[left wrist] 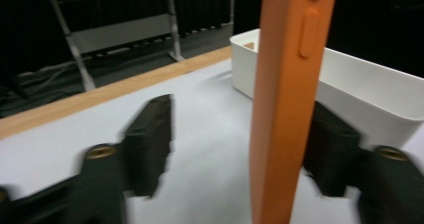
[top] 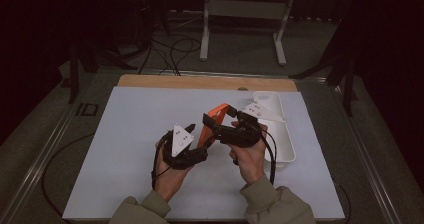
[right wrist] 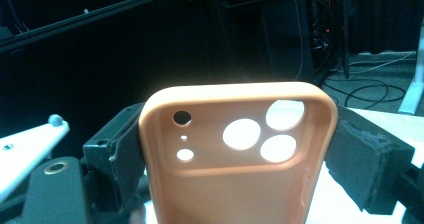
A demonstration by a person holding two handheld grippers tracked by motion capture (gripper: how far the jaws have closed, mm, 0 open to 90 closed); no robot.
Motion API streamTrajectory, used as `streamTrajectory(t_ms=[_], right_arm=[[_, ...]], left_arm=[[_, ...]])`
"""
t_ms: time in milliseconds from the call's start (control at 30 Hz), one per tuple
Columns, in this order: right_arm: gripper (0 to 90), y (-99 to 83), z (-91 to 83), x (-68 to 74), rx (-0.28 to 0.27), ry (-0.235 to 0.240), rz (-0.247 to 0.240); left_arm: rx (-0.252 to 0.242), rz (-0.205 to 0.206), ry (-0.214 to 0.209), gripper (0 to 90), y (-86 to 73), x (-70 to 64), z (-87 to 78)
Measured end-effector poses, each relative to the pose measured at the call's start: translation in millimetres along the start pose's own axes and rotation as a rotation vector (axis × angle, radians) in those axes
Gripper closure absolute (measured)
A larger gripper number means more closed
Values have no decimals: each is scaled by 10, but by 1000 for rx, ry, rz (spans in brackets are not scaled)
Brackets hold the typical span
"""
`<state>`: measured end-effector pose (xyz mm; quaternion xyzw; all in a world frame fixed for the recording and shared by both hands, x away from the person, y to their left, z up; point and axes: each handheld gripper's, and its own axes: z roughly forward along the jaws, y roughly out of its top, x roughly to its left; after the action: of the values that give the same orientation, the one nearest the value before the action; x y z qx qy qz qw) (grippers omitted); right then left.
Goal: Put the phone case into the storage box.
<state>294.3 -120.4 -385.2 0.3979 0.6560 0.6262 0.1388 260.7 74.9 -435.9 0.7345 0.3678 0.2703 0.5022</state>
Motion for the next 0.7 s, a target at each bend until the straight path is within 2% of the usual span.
streamTrajectory(t_ms=[67, 300, 467, 700], right_arm=[[169, 3, 1, 1, -2, -4, -4], [169, 16, 3, 10, 0, -8, -9], [168, 26, 18, 18, 2, -7, -16], [168, 57, 18, 17, 4, -15, -28]], left_arm=[[19, 4, -11, 156, 16, 19, -2], [33, 37, -55, 10, 22, 71, -68], [27, 45, -60, 4, 46, 119, -136], [30, 27, -60, 4, 52, 247, -225]])
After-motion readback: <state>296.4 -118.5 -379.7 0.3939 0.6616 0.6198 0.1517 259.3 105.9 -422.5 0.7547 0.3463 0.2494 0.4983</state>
